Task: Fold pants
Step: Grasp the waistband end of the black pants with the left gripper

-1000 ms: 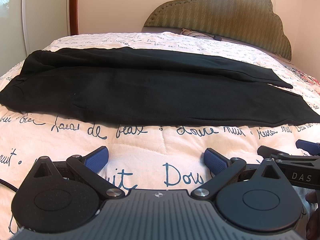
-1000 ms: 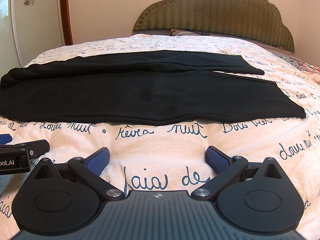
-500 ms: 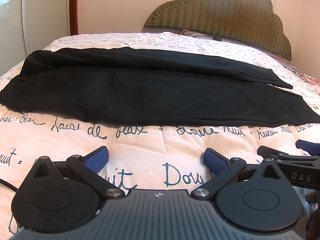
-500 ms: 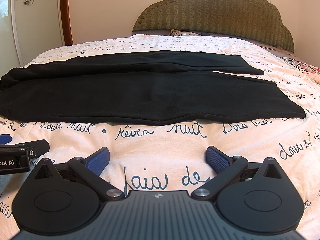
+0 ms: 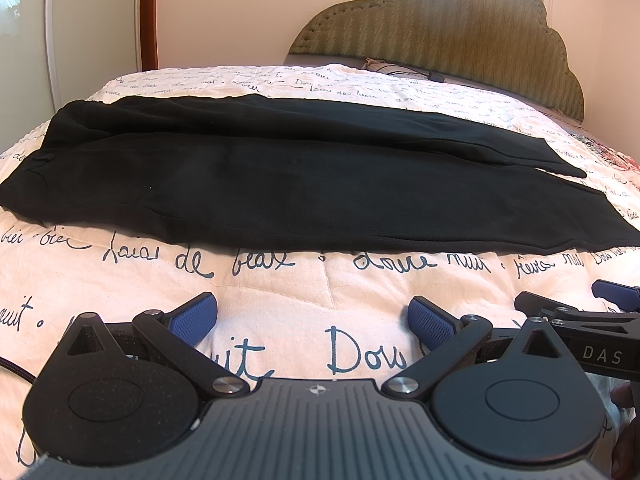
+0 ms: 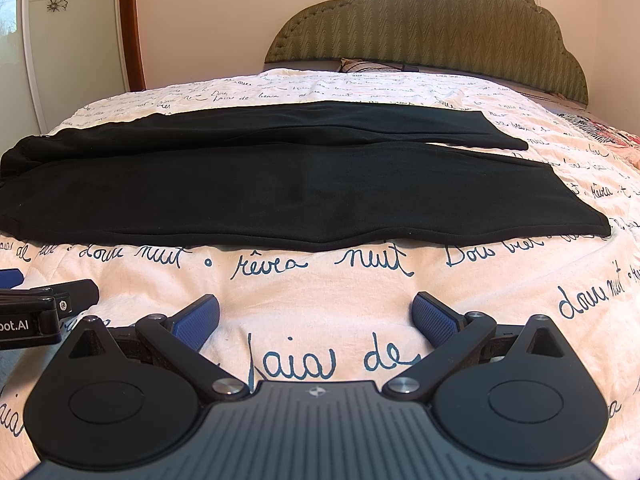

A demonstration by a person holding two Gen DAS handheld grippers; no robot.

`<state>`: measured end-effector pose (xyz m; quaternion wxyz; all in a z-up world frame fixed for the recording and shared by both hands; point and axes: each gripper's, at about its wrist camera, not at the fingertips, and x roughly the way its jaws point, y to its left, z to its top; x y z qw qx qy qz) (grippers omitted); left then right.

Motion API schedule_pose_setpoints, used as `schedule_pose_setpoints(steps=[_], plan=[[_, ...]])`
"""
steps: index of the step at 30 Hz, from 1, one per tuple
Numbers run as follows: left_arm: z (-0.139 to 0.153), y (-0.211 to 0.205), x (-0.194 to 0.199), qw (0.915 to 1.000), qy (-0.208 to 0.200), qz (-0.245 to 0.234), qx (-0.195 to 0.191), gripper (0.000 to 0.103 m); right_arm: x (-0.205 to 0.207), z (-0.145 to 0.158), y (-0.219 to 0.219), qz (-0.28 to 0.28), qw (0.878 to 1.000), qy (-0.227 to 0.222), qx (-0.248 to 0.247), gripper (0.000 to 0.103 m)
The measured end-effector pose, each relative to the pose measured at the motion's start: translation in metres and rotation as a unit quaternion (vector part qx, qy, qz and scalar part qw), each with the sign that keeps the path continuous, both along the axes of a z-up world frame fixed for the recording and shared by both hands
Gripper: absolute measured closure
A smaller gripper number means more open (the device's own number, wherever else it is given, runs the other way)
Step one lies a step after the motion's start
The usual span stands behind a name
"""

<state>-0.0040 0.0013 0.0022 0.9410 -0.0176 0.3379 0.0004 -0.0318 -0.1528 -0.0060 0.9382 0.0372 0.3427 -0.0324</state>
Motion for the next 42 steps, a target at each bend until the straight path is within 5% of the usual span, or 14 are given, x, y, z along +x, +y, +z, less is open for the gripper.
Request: schedule_pose_setpoints(steps=[11, 17, 23, 27, 30, 33, 34, 39, 42], plan=[[0.024, 0.026, -0.009, 0.9995, -0.014, -0.025, -0.011, 0.000, 0.000, 0.011, -0.002, 0.021, 0.999, 0.021, 0.014, 0.000], [0.058, 0.101, 0.003, 0.9947, -0.082, 0.055, 0.027, 0.000, 0.017, 0.042, -0.035, 0.003, 0.997, 0.021, 0.068, 0.000], [0.094, 0.202, 0.068, 0.9810, -0.127, 0.128, 0.072, 0.000, 0.068, 0.070, -0.039, -0.019, 0.998, -0.009, 0.054, 0.000], [0.103, 0.277, 0.134, 0.9855, -0.109, 0.130, -0.014, 0.000, 0.104, 0.082, -0.025, -0.003, 0.999, -0.024, 0.029, 0.000], [0.090, 0.339, 0.182, 0.9812, -0.054, 0.111, -0.149, 0.001, 0.127, 0.084, -0.009, 0.016, 0.999, -0.028, 0.023, 0.000], [0.061, 0.388, 0.229, 0.9461, 0.009, 0.098, -0.308, 0.002, 0.142, 0.080, 0.006, 0.039, 0.999, -0.023, 0.024, 0.000], [0.053, 0.399, 0.241, 0.9363, 0.015, 0.105, -0.335, 0.002, 0.144, 0.079, 0.013, 0.046, 0.999, -0.020, 0.021, 0.000], [0.026, 0.420, 0.292, 0.9168, 0.066, 0.076, -0.386, 0.002, 0.160, 0.068, 0.035, 0.073, 0.997, -0.001, -0.017, 0.000], [0.018, 0.422, 0.311, 0.9159, 0.077, 0.056, -0.390, 0.002, 0.169, 0.064, 0.042, 0.084, 0.996, 0.004, -0.021, 0.000]])
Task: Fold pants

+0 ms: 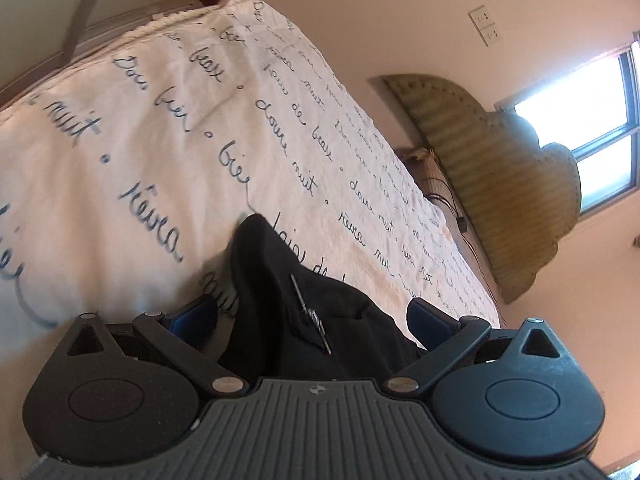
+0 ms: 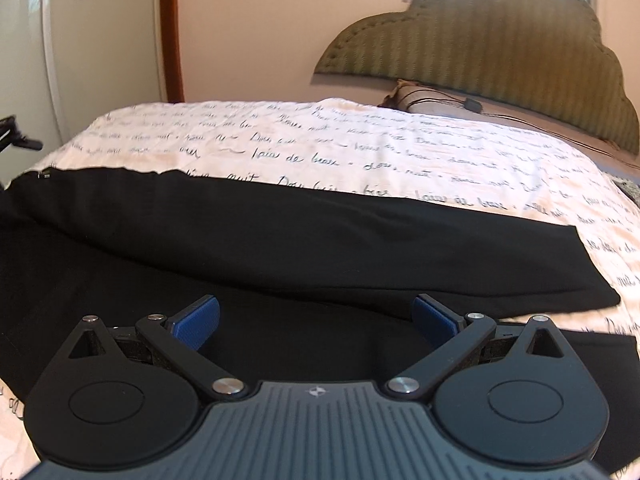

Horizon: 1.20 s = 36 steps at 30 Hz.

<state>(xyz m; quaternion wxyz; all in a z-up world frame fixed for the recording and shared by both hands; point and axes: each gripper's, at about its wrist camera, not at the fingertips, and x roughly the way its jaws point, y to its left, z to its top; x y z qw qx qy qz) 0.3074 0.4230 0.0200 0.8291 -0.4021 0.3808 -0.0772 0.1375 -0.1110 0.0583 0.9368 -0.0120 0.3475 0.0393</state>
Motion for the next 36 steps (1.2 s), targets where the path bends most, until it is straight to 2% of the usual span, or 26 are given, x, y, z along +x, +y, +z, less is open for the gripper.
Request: schedule_pose_setpoints(steps=[3, 5, 6, 7, 8, 10, 13, 15, 17, 18, 19, 22, 26, 29, 32, 36], plan=[[-0.006, 0.000, 0.017, 0.9999, 0.001, -0.011, 0.002, 0.002, 0.013, -0.001, 0.004, 0.005, 1.000, 0.003, 0.007, 0.000], [-0.006, -0.003, 0.027, 0.9997, 0.001, -0.018, 0.014, 0.007, 0.020, -0.001, 0.008, 0.010, 1.000, 0.003, 0.015, 0.000], [-0.004, -0.005, 0.030, 0.9994, -0.002, -0.019, 0.029, 0.027, 0.024, 0.000, 0.009, 0.012, 1.000, 0.003, 0.018, 0.000], [-0.002, -0.011, 0.034, 0.9984, -0.002, -0.029, 0.050, 0.067, 0.027, 0.000, 0.012, 0.017, 1.000, 0.002, 0.019, 0.000], [-0.002, -0.015, 0.039, 0.9961, 0.009, -0.036, 0.079, 0.082, 0.030, 0.000, 0.015, 0.022, 1.000, 0.001, 0.018, 0.000], [-0.001, -0.023, 0.041, 0.9903, 0.018, -0.037, 0.132, 0.092, 0.032, 0.001, 0.021, 0.035, 0.999, -0.004, 0.012, 0.000], [0.013, -0.037, 0.023, 0.9823, -0.026, -0.015, 0.185, 0.093, 0.038, 0.002, 0.027, 0.061, 0.998, -0.012, 0.007, 0.000], [0.035, -0.052, -0.008, 0.9709, -0.106, 0.014, 0.214, 0.094, 0.039, 0.004, 0.026, 0.096, 0.994, -0.048, 0.021, 0.000], [0.056, -0.071, -0.044, 0.9578, -0.188, 0.036, 0.215, 0.095, 0.038, 0.008, 0.021, 0.150, 0.981, -0.122, 0.032, 0.000], [0.064, -0.081, -0.060, 0.9515, -0.222, 0.043, 0.209, 0.095, 0.043, 0.012, 0.019, 0.180, 0.973, -0.145, 0.026, 0.000], [0.068, -0.089, -0.074, 0.9453, -0.254, 0.045, 0.200, 0.095, 0.054, 0.016, 0.019, 0.203, 0.969, -0.141, 0.014, 0.000], [0.071, -0.106, -0.098, 0.9314, -0.321, 0.044, 0.166, 0.095, 0.107, 0.027, 0.019, 0.261, 0.963, -0.068, 0.017, 0.000], [0.067, -0.099, -0.111, 0.9246, -0.363, 0.053, 0.102, 0.096, 0.168, 0.023, 0.024, 0.301, 0.953, -0.010, -0.025, 0.000], [0.063, -0.089, -0.120, 0.9140, -0.396, 0.052, 0.073, 0.096, 0.200, 0.013, 0.025, 0.349, 0.935, 0.065, 0.001, 0.000], [0.059, -0.082, -0.124, 0.9075, -0.414, 0.044, 0.053, 0.096, 0.218, 0.006, 0.035, 0.383, 0.919, 0.099, 0.002, 0.000], [0.057, -0.080, -0.131, 0.8979, -0.437, 0.031, 0.048, 0.096, 0.245, -0.004, 0.049, 0.423, 0.895, 0.143, -0.004, 0.000]])
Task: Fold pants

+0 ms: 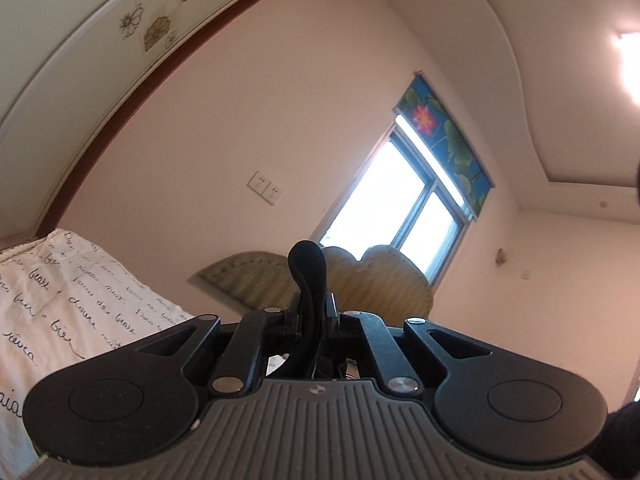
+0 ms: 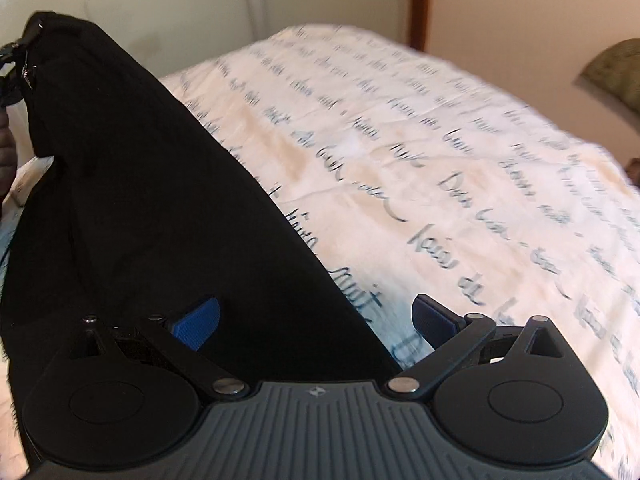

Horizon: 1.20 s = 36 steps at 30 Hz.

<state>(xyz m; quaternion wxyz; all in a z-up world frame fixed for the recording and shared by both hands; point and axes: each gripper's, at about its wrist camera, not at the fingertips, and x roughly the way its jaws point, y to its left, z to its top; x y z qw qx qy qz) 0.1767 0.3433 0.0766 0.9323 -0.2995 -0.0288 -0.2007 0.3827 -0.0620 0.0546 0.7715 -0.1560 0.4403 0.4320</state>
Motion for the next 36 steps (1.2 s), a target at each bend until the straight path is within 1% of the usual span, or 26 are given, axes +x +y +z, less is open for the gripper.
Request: schedule_pose_setpoints(steps=[2, 4, 5, 6, 7, 9, 11, 13, 15, 17, 19, 20, 21, 22, 23, 24, 26, 28, 29, 30, 31, 34, 36], plan=[[-0.002, 0.001, 0.000, 1.0000, -0.007, -0.004, -0.003, 0.096, 0.005, -0.004, 0.006, 0.022, 0.999, 0.020, -0.011, 0.000], [-0.003, 0.000, -0.001, 0.9999, -0.008, -0.007, -0.007, 0.096, 0.011, -0.007, 0.010, 0.038, 0.998, 0.047, -0.009, 0.001], [-0.004, 0.000, -0.001, 0.9999, -0.006, -0.005, -0.007, 0.096, 0.013, -0.008, 0.012, 0.043, 0.997, 0.059, -0.006, 0.009], [-0.004, -0.001, 0.000, 1.0000, -0.004, -0.005, -0.006, 0.096, 0.017, -0.009, 0.016, 0.048, 0.996, 0.077, -0.002, 0.051], [-0.005, -0.001, 0.000, 1.0000, 0.000, -0.004, -0.005, 0.096, 0.018, -0.010, 0.020, 0.047, 0.995, 0.093, 0.000, 0.084], [-0.005, -0.002, 0.002, 0.9999, 0.010, 0.006, -0.003, 0.097, 0.012, -0.007, 0.024, 0.049, 0.996, 0.074, -0.008, 0.096], [-0.003, 0.001, 0.003, 0.9996, 0.022, 0.017, -0.009, 0.097, 0.001, 0.004, 0.024, 0.038, 0.998, 0.049, -0.013, 0.097], [0.001, 0.007, -0.001, 0.9990, 0.031, 0.028, -0.017, 0.097, -0.017, 0.023, 0.019, 0.026, 1.000, 0.005, -0.013, 0.098], [0.005, 0.012, -0.012, 0.9986, 0.037, 0.029, -0.025, 0.097, -0.044, 0.050, 0.009, 0.024, 0.999, -0.024, 0.015, 0.098], [0.008, 0.015, -0.029, 0.9980, 0.047, 0.029, -0.030, 0.097, -0.077, 0.071, -0.001, 0.026, 0.998, -0.041, 0.047, 0.098], [0.006, 0.020, -0.048, 0.9964, 0.068, 0.030, -0.041, 0.097, -0.117, 0.081, -0.008, 0.037, 0.995, -0.040, 0.078, 0.098], [0.003, 0.023, -0.057, 0.9947, 0.085, 0.036, -0.046, 0.097, -0.137, 0.079, -0.011, 0.040, 0.994, -0.031, 0.093, 0.098], [-0.004, 0.025, -0.064, 0.9920, 0.108, 0.041, -0.051, 0.096, -0.155, 0.072, -0.012, 0.043, 0.994, -0.021, 0.103, 0.098], [-0.013, 0.029, -0.070, 0.9870, 0.141, 0.047, -0.062, 0.095, -0.173, 0.062, -0.011, 0.045, 0.993, -0.014, 0.106, 0.098], [-0.022, 0.032, -0.075, 0.9806, 0.174, 0.053, -0.073, 0.091, -0.188, 0.049, -0.009, 0.045, 0.994, -0.004, 0.104, 0.098], [-0.030, 0.033, -0.080, 0.9738, 0.205, 0.061, -0.078, 0.084, -0.200, 0.035, -0.007, 0.042, 0.994, 0.009, 0.103, 0.098], [-0.037, 0.032, -0.093, 0.9614, 0.254, 0.081, -0.066, 0.078, -0.216, 0.005, -0.003, 0.028, 0.995, 0.028, 0.092, 0.098], [-0.037, 0.031, -0.104, 0.9491, 0.298, 0.089, -0.051, 0.054, -0.222, -0.011, -0.003, 0.011, 0.996, 0.032, 0.088, 0.098], [-0.034, 0.031, -0.109, 0.9434, 0.315, 0.097, -0.040, 0.051, -0.223, -0.013, -0.004, 0.003, 0.995, 0.032, 0.092, 0.098], [-0.030, 0.032, -0.114, 0.9392, 0.325, 0.106, -0.033, 0.043, -0.221, -0.011, -0.005, -0.004, 0.995, 0.027, 0.097, 0.098], [-0.026, 0.033, -0.120, 0.9379, 0.327, 0.110, -0.035, 0.040, -0.222, -0.006, -0.006, -0.010, 0.995, 0.021, 0.102, 0.098], [-0.014, 0.036, -0.133, 0.9364, 0.326, 0.110, -0.069, 0.035, -0.214, -0.001, -0.004, -0.018, 0.993, 0.008, 0.116, 0.098], [-0.012, 0.034, -0.137, 0.9326, 0.326, 0.114, -0.104, 0.032, -0.213, 0.003, -0.007, -0.021, 0.993, 0.002, 0.119, 0.098]])
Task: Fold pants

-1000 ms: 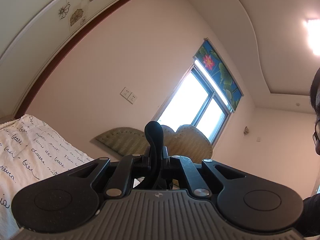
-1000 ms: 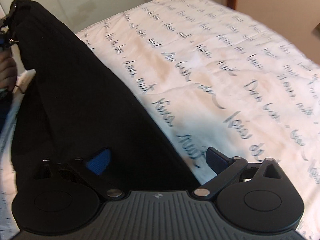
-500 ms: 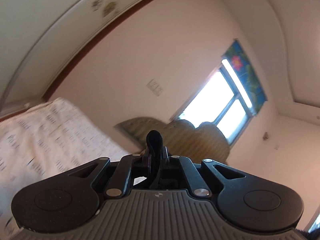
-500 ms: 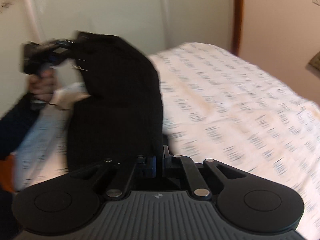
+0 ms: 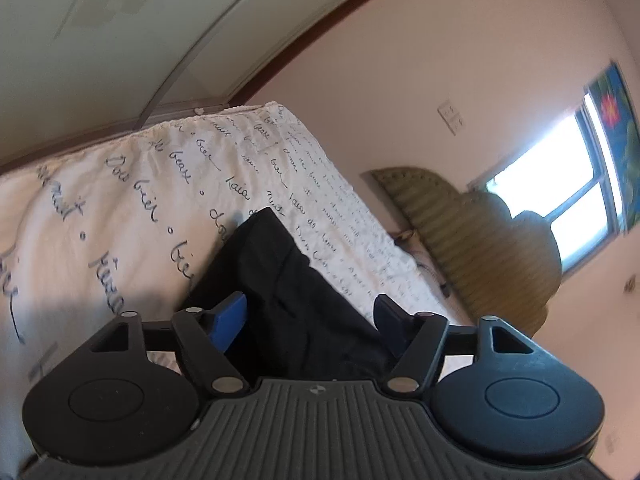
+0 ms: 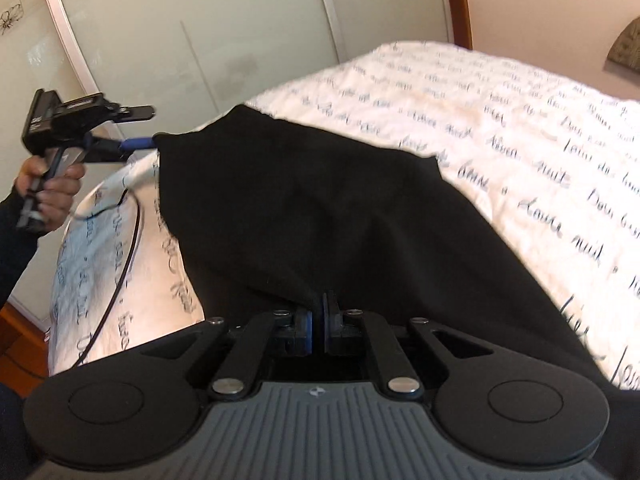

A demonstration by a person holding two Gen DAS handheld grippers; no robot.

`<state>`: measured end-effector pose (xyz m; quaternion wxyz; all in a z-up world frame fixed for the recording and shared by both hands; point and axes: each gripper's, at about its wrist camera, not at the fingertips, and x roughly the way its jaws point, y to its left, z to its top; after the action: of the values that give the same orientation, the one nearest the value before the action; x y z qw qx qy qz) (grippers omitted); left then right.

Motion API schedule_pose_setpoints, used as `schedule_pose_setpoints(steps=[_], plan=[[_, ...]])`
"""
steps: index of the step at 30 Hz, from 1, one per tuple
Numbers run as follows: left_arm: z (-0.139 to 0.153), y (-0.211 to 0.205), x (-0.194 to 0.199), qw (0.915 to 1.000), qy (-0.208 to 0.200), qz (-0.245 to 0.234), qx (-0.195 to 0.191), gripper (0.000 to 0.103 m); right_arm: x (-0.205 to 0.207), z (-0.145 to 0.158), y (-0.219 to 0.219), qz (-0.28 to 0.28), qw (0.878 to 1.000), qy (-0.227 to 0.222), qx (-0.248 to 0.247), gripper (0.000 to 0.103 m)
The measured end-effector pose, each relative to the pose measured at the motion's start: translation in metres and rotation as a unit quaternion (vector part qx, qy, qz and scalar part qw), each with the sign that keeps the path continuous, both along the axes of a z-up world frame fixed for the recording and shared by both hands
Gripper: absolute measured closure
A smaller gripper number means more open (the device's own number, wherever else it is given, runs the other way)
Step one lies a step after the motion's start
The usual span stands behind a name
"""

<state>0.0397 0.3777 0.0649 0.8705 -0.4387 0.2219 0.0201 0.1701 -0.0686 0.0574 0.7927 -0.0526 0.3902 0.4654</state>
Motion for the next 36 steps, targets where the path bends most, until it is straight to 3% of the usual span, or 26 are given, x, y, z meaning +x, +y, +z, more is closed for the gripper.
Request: schedule_pose_setpoints(steps=[4, 6, 10, 13, 18, 26, 27, 29, 30, 31, 34, 36], plan=[[-0.012, -0.007, 0.005, 0.9966, 0.024, 0.002, -0.079, 0.032, 0.001, 0.004, -0.001, -0.006, 1.000, -0.002, 0.002, 0.098], [-0.020, -0.009, 0.011, 0.9935, 0.054, 0.005, -0.100, 0.032, 0.001, 0.005, 0.001, -0.009, 1.000, -0.004, 0.005, 0.098], [-0.031, -0.016, 0.014, 0.9891, 0.100, 0.035, -0.102, 0.032, 0.001, 0.005, 0.000, -0.020, 1.000, -0.007, 0.019, 0.098], [-0.037, -0.022, 0.015, 0.9868, 0.105, 0.021, -0.121, 0.032, 0.002, 0.009, -0.003, -0.022, 0.999, -0.008, 0.031, 0.098], [-0.042, -0.019, 0.020, 0.9853, 0.112, 0.052, -0.118, 0.032, 0.006, 0.011, -0.006, -0.024, 0.999, -0.004, 0.040, 0.098], [-0.044, -0.026, 0.037, 0.9854, 0.116, 0.016, -0.124, 0.032, 0.013, 0.017, -0.015, -0.050, 0.996, -0.001, 0.076, 0.098], [-0.044, -0.027, 0.038, 0.9862, 0.114, 0.016, -0.119, 0.034, 0.014, 0.018, -0.016, -0.051, 0.996, 0.000, 0.078, 0.098], [-0.042, -0.029, 0.040, 0.9877, 0.111, 0.022, -0.108, 0.056, 0.016, 0.020, -0.016, -0.053, 0.996, -0.002, 0.078, 0.098], [-0.041, -0.029, 0.042, 0.9890, 0.110, 0.022, -0.097, 0.081, 0.016, 0.020, -0.016, -0.053, 0.996, -0.003, 0.078, 0.098], [-0.037, -0.029, 0.044, 0.9907, 0.108, 0.021, -0.080, 0.098, 0.016, 0.021, -0.016, -0.055, 0.995, -0.004, 0.078, 0.098], [-0.007, -0.032, 0.051, 0.9965, 0.082, 0.018, 0.002, 0.099, 0.014, 0.025, -0.020, -0.060, 0.994, -0.009, 0.085, 0.098], [0.019, -0.034, 0.047, 0.9983, 0.040, 0.010, 0.041, 0.099, 0.009, 0.028, -0.022, -0.063, 0.994, -0.011, 0.091, 0.098]])
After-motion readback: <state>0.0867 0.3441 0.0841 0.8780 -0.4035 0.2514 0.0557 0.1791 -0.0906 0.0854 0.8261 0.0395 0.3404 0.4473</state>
